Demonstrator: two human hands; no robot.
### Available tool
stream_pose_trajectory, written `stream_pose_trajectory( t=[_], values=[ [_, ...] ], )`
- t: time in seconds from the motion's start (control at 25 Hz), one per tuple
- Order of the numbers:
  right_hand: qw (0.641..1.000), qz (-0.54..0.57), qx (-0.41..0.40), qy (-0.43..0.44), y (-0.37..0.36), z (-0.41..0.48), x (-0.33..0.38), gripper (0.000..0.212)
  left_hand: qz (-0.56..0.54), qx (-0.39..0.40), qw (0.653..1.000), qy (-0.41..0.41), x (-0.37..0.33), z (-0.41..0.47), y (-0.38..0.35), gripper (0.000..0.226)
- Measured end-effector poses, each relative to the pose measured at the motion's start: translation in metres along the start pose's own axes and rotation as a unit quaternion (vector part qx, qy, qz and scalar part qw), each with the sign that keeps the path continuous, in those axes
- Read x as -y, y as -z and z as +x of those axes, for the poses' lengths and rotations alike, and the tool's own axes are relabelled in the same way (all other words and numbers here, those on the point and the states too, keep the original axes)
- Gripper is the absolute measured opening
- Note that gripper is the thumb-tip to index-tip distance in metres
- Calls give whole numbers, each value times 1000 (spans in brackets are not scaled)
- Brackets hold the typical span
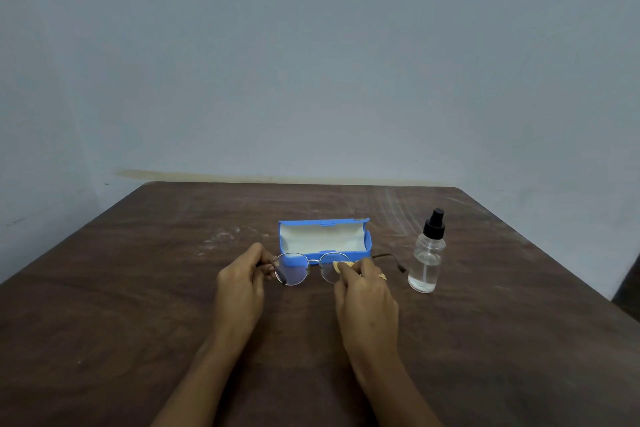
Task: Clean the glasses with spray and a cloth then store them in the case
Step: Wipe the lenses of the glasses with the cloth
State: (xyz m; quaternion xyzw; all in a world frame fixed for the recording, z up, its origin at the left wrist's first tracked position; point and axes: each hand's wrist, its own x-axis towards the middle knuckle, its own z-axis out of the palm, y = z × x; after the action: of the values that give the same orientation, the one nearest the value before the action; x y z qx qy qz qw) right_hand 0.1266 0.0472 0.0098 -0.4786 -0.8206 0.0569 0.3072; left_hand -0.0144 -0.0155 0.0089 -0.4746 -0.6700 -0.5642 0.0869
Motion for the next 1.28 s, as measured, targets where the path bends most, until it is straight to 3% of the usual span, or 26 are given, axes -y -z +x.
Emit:
stream_pose_trajectory(
  t=[0.08, 0.24, 0.4, 0.56, 0.64, 0.8, 0.92, 1.12, 1.28],
  values=[
    [1000, -6, -5, -14, 1, 0, 0, 28, -9, 8, 1000, -13, -3, -2, 0, 51],
    [1000, 5, -2, 1, 2, 0, -2, 28, -8, 14, 1000, -16, -5, -2, 0, 38],
    [998, 47, 9, 37, 3, -1, 0, 26, -8, -5, 1000, -20, -2, -2, 1, 55],
    [994, 88, -24, 54, 2, -3, 2, 21, 7, -20, 1000, 4, 9, 2, 0, 19],
    [992, 101, -39, 58, 1, -3, 2, 18, 5, -25, 1000, 3, 10, 3, 0, 15],
    [989, 115, -68, 56, 0, -4, 1, 15, 0, -36, 999, 22, 10, 3, 2, 16],
    [977, 170, -128, 29, 1, -2, 0, 10, -8, -39, 998, 51, 12, 2, 2, 34],
    [901, 344, -259, 54, 8, -1, 0, 23, -151, -9, 978, 142, 9, 1, 2, 24],
    [882, 368, -262, 132, 12, -5, 6, 26, -348, 47, 911, 216, 2, 3, 7, 23]
  ],
)
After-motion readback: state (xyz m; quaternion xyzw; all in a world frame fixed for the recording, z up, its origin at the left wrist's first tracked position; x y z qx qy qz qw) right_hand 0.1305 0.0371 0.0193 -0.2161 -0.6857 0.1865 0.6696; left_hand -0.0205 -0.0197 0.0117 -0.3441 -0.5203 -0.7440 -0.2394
